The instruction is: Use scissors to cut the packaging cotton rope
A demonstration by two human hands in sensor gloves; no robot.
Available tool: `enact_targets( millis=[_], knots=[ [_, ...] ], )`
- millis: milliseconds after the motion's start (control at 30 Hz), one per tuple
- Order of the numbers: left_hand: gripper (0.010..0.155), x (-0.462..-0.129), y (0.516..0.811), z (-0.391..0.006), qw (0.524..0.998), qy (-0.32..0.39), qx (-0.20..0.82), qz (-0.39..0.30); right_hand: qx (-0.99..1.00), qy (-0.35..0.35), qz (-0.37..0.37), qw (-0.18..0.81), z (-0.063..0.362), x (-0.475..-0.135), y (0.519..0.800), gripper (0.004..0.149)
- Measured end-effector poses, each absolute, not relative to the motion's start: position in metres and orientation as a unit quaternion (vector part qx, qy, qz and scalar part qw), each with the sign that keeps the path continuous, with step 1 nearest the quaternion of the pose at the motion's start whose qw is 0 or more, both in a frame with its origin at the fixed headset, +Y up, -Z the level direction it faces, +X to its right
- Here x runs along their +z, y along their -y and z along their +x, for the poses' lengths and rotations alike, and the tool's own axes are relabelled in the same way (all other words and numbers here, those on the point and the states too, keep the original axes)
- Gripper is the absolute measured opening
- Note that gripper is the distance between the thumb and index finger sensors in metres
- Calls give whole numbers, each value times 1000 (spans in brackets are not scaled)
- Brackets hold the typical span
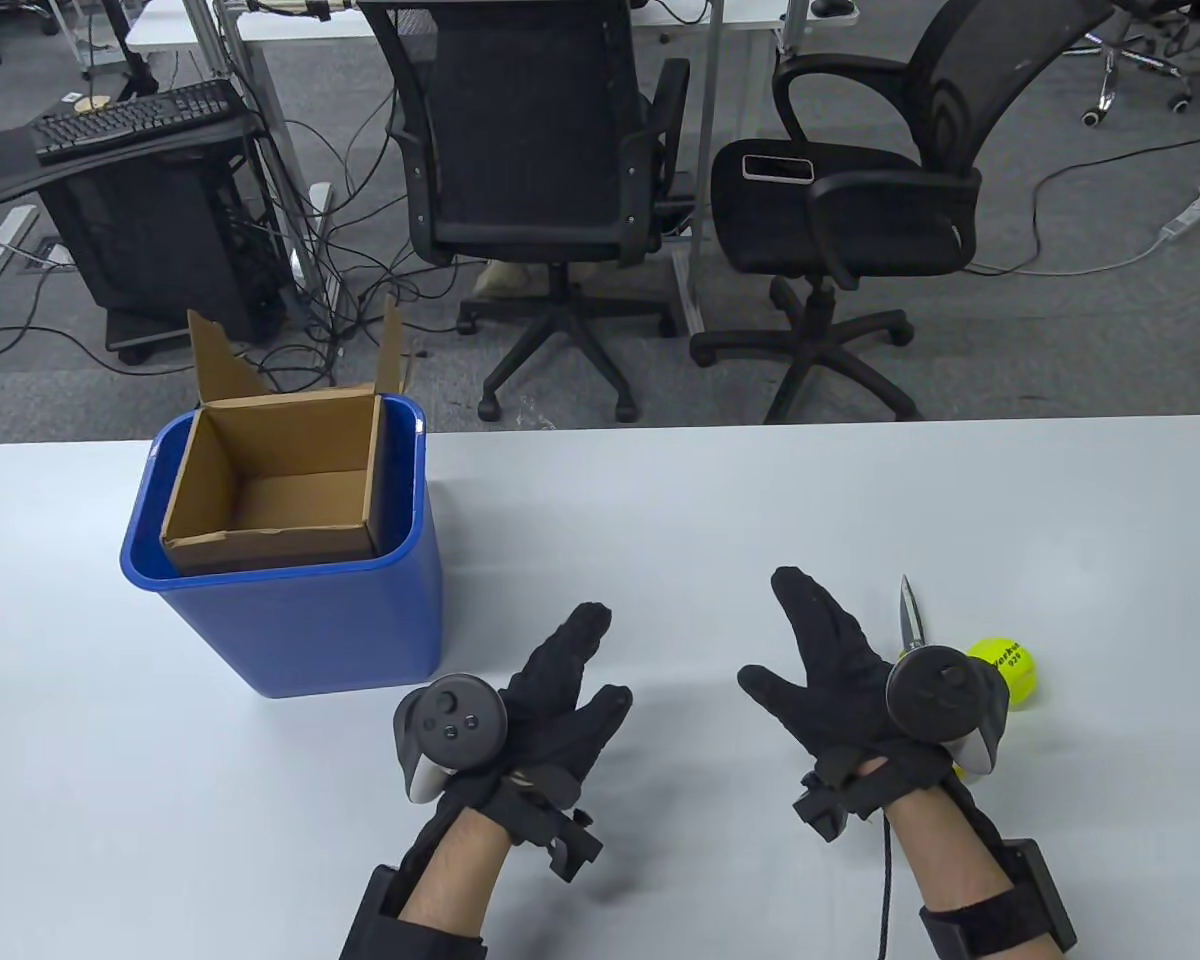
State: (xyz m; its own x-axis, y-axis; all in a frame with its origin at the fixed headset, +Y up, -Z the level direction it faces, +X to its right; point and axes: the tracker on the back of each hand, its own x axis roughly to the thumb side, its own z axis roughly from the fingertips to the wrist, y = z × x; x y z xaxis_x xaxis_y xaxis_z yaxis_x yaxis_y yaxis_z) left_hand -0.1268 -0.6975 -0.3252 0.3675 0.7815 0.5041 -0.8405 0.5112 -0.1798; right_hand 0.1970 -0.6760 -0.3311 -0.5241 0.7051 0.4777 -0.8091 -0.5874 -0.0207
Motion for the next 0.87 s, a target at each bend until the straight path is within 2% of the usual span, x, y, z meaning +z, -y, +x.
enact_targets(
  millis=[267,867],
  knots=[
    [75,-326,701,-127,812,269,515,52,869,118,231,421,188,-325,675,88],
    [75,-330,704,-133,793,255,551,49,851,112,244,451,181,-324,678,86]
  ],
)
